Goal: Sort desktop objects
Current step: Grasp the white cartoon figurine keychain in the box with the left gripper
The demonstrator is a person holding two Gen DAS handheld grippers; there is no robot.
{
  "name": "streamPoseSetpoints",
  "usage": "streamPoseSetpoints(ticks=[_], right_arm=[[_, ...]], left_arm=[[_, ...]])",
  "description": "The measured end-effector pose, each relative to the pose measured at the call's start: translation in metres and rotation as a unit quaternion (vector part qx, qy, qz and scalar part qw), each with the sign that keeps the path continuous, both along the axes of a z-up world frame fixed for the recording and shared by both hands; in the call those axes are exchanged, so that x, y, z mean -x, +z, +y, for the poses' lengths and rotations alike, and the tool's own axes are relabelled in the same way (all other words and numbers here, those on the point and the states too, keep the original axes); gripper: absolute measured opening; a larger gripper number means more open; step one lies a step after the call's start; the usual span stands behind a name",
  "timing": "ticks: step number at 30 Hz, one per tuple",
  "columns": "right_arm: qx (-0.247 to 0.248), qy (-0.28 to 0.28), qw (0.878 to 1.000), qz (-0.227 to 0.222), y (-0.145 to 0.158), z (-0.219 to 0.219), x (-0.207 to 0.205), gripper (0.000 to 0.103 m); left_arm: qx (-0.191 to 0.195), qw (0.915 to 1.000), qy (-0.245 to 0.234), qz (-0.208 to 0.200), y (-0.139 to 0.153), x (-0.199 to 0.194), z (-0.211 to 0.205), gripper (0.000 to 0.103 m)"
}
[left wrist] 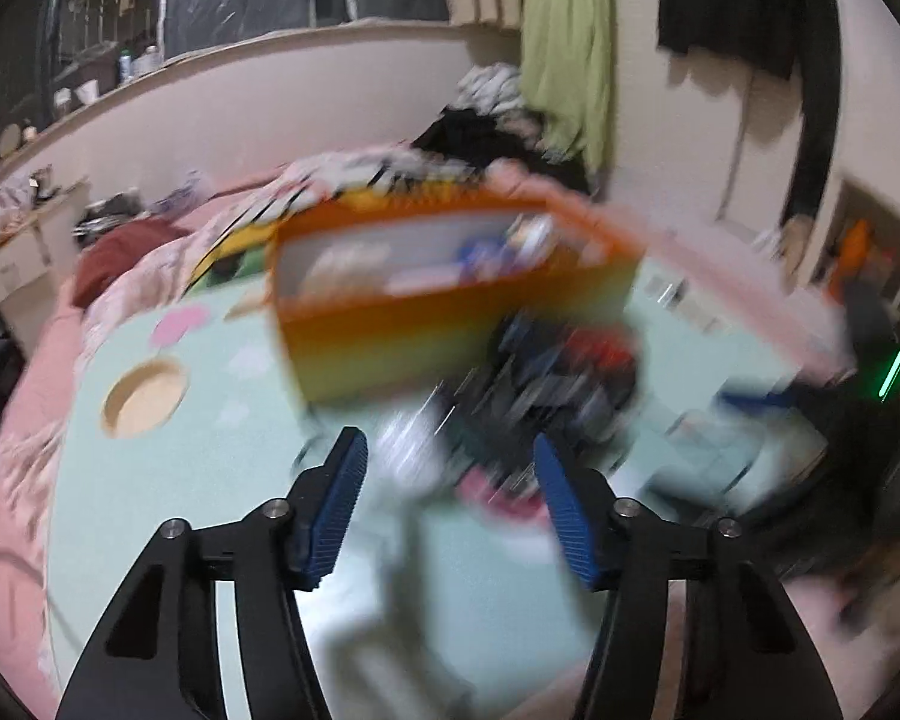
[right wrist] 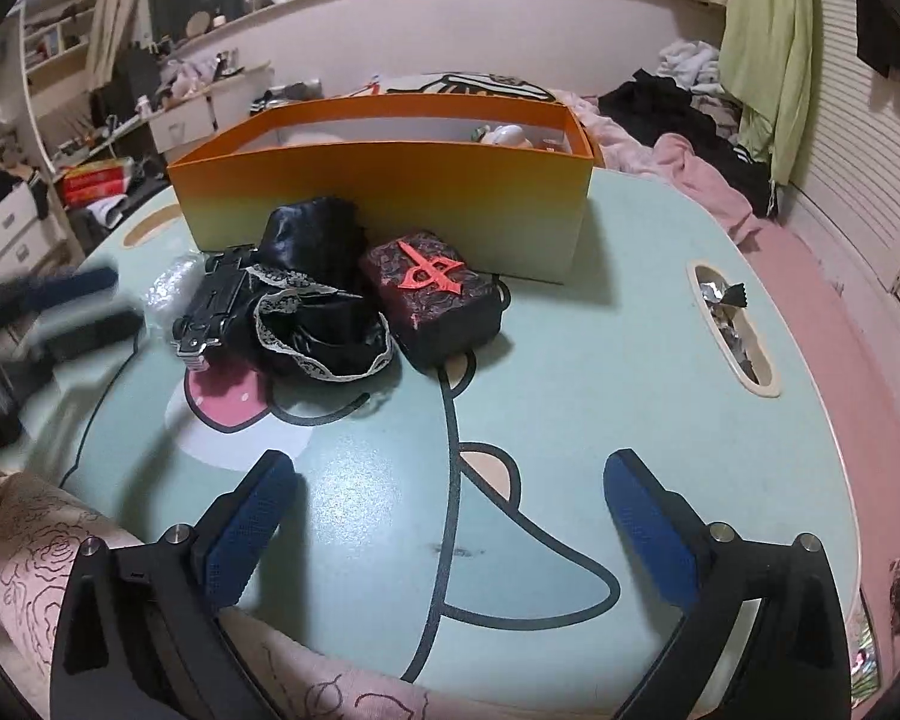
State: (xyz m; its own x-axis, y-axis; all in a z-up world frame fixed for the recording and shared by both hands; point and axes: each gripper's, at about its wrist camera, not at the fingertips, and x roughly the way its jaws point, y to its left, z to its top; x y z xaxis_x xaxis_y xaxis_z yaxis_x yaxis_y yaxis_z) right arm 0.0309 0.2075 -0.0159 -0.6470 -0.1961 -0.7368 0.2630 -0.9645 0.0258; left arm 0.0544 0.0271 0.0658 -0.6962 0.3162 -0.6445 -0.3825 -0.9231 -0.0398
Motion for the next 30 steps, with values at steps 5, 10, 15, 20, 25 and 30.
streamPoseSetpoints(ticks=[5,10,15,20,25,30], right_arm=[[0.001,0.000,1.000,0.000,0.000,0.000,0.000,0.102],[0.001,0.001,1.000,0.002,0.001,-0.002,-0.001,0.102],[0.003,0.002,1.000,0.003,0.002,-0.003,-0.002,0.102],[0.006,0.003,1.000,0.002,0.003,-0.003,-0.002,0.102],[0.005,0.004,1.000,0.003,0.003,-0.005,-0.004,0.102],[0.005,0.004,1.000,0.003,0.003,-0.006,-0.005,0.102]], left_arm=[[-0.031,0.9968,-0.034,-0.065,0.031,0.070,0.053,0.044],[-0.042,0.9831,0.004,-0.178,0.012,0.170,0.097,0.044],[-0.062,0.9670,0.056,-0.241,-0.017,0.214,0.110,0.044],[-0.080,0.9657,0.071,-0.237,-0.034,0.219,0.114,0.041],[-0.109,0.9644,0.054,-0.235,-0.034,0.212,0.093,0.034],[-0.154,0.9719,0.029,-0.176,-0.001,0.181,0.062,0.034]])
